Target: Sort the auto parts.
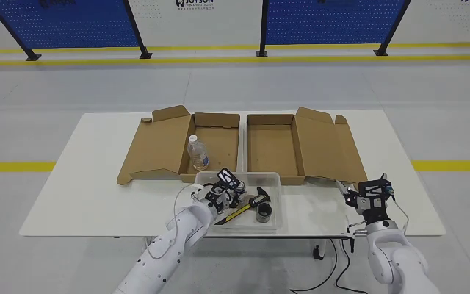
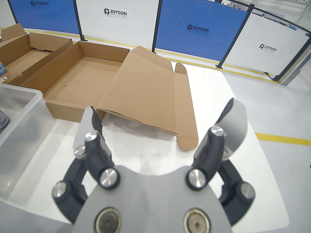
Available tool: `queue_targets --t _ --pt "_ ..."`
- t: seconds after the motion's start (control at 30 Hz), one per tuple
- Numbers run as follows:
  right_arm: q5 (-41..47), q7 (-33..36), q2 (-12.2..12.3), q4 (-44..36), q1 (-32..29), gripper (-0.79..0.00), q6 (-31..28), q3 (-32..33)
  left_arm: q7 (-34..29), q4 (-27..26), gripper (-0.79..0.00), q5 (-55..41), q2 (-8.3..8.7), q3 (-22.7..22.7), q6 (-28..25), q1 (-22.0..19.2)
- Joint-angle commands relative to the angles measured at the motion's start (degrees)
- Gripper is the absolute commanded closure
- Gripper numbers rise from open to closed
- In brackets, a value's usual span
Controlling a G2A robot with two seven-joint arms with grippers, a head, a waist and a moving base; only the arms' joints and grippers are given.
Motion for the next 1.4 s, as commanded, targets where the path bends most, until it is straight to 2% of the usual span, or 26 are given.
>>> queue_targets --t 0.0,0.13,0.27,0.3,0.37,0.4,0.47,0.6,0.67,0.7,1.03,1.37 --pt "0.0 0.0 0.0 0.0 0.0 -0.785 0.0 0.0 0.28 1.05 -0.554 0.26 -0.19 0.45 0.16 -0.52" --pt "0.0 0.0 0.0 0.0 0.0 -0.785 0.0 0.0 0.82 2.56 -0.554 0.23 -0.47 0.92 0.25 -1.21" --pt "0.0 0.0 0.0 0.0 0.0 -0.785 0.0 0.0 1.08 3.41 -0.52 0.02 -0.7 1.24 0.12 -1.63" --pt "0.0 0.0 0.0 0.0 0.0 -0.785 0.0 0.0 1.21 3.5 -0.493 -0.08 -0.75 1.3 0.06 -1.68" --pt "0.0 0.0 0.0 0.0 0.0 -0.785 0.0 0.0 1.38 3.75 -0.388 -0.05 -0.82 1.37 -0.01 -1.78" --pt "0.0 0.0 0.0 0.0 0.0 -0.785 0.0 0.0 1.45 3.84 -0.379 -0.01 -0.85 1.4 -0.04 -1.8" --pt "0.0 0.0 0.0 0.0 0.0 -0.785 0.0 0.0 1.69 3.97 -0.311 0.08 -0.89 1.4 -0.13 -1.8" --pt "0.0 0.0 0.0 0.0 0.0 -0.785 0.0 0.0 2.02 3.96 -0.114 -0.32 -0.9 1.07 -0.24 -1.5" --pt "0.0 0.0 0.0 0.0 0.0 -0.785 0.0 0.0 2.07 3.81 -0.065 -0.11 -0.88 0.92 -0.3 -1.39" --pt "0.0 0.0 0.0 0.0 0.0 -0.785 0.0 0.0 2.14 3.77 0.0 0.28 -0.86 0.9 -0.29 -1.32" --pt "0.0 0.0 0.0 0.0 0.0 -0.785 0.0 0.0 2.58 1.18 0.0 0.15 -0.51 -0.32 -1.91 0.36" --pt "0.0 0.0 0.0 0.0 0.0 -0.785 0.0 0.0 4.21 -7.9 0.0 -0.49 1.22 -5.43 -7.94 5.31"
